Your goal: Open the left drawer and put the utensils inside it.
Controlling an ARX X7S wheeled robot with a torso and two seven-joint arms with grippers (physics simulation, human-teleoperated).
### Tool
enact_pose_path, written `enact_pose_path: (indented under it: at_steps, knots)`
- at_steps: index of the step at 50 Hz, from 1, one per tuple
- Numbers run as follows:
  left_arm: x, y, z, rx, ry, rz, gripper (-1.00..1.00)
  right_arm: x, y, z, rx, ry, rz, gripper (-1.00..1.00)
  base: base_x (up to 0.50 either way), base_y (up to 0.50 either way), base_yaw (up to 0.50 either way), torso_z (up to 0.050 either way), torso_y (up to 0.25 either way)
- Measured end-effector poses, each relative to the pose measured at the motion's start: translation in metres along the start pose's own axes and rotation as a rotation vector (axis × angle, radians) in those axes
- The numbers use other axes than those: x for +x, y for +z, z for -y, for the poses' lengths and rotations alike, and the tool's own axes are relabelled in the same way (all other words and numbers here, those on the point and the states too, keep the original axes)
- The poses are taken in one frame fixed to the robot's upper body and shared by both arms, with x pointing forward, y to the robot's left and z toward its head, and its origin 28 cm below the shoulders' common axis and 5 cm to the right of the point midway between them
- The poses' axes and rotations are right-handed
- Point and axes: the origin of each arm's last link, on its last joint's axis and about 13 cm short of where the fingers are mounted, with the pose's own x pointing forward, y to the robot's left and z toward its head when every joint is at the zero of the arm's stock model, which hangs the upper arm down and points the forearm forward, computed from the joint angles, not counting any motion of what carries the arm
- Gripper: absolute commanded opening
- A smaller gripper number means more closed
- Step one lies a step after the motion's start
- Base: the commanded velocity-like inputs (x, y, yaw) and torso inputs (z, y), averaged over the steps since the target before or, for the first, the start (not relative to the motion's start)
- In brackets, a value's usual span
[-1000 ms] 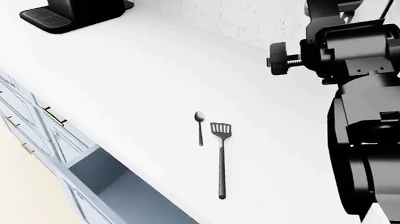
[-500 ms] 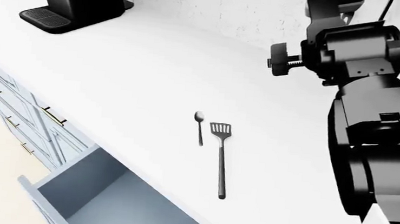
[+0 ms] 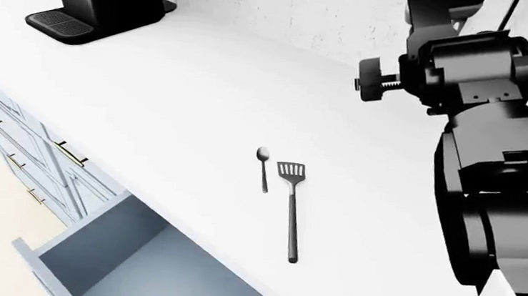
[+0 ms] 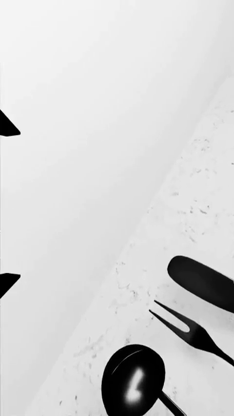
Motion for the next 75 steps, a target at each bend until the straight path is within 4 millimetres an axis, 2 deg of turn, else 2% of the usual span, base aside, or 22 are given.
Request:
enact_pose_path:
  at_steps: [8,19,28,37,43,51,54,64,75]
  knots:
    - [-0.022,0.004,0.021,0.008,-0.081,0.208,1.00,0.000,0.000,0.000,0.001,0.000,-0.001,1.00,0.00,0.00,0.00,0.000,0.000]
    - [-0.062,0.027,0.067,0.257,-0.222,0.494,1.00,0.000,0.000,0.000,0.001,0.002,0.002,1.00,0.00,0.00,0.00,0.000,0.000]
    - [-0.087,0.034,0.102,0.505,-0.294,0.574,1.00,-0.001,0.002,0.000,-0.001,0.004,0.007,1.00,0.00,0.00,0.00,0.000,0.000]
    - [-0.103,0.031,0.129,0.639,-0.317,0.603,1.00,-0.002,0.002,-0.003,-0.006,0.018,-0.004,1.00,0.00,0.00,0.00,0.000,0.000]
    - [-0.107,0.030,0.136,0.681,-0.305,0.611,1.00,-0.012,0.008,-0.008,-0.015,0.011,-0.026,1.00,0.00,0.00,0.00,0.000,0.000]
    - [-0.111,0.031,0.139,0.704,-0.290,0.619,1.00,-0.045,0.018,-0.016,0.012,0.002,-0.002,1.00,0.00,0.00,0.00,0.000,0.000]
    - [-0.112,0.032,0.139,0.706,-0.285,0.623,1.00,-0.054,0.015,-0.020,0.035,-0.018,-0.018,1.00,0.00,0.00,0.00,0.000,0.000]
    - [-0.113,0.034,0.138,0.708,-0.272,0.630,1.00,-0.092,-0.001,-0.050,-0.002,0.146,-0.080,1.00,0.00,0.00,0.00,0.000,0.000]
    - [-0.114,0.036,0.136,0.703,-0.267,0.636,1.00,-0.122,-0.014,-0.060,-0.080,0.240,-0.107,1.00,0.00,0.00,0.00,0.000,0.000]
